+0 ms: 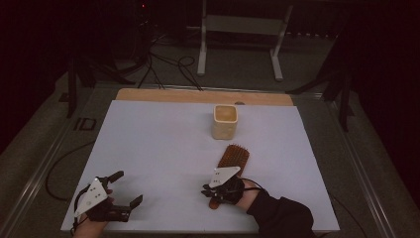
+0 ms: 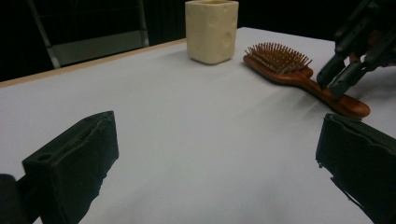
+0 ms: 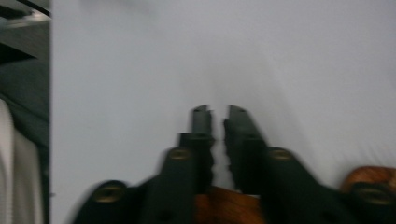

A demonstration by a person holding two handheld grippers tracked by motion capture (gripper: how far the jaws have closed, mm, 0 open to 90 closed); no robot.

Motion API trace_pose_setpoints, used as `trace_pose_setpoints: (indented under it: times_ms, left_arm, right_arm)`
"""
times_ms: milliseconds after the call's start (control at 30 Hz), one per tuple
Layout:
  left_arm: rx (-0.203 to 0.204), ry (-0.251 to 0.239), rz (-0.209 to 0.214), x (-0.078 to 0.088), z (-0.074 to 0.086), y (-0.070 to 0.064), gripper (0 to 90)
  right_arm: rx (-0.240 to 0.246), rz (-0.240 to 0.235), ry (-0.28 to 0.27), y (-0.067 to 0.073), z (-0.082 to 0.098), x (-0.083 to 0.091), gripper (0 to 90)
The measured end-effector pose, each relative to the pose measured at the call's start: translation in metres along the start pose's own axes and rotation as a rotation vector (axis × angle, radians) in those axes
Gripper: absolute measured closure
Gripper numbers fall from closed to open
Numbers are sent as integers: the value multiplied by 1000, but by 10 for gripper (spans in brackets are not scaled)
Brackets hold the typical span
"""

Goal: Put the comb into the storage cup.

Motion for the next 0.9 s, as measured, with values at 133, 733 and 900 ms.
trace_pose_setpoints:
  times_ms: [133, 733, 900]
  left_arm:
    - [1, 1, 0, 0, 0, 0, 0]
    - [4, 1, 1, 1, 0, 0, 0]
    - [1, 0, 0, 1, 0, 0, 0]
  right_arm:
    - [11, -8, 36, 2, 2, -1, 900]
    - [1, -14, 120, 3, 15, -8, 900]
    - [-12, -8, 135, 3, 23, -6, 900]
Point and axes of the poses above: each handheld gripper's, and its own axes: x roughly backward along the jaws, z roughly out of its underside, y roughly to its left, the point moved 7 cm from there along -x, roughly forward along the jaws, and after that the axes turned 2 degrees about -x, right-handed, at the moved point
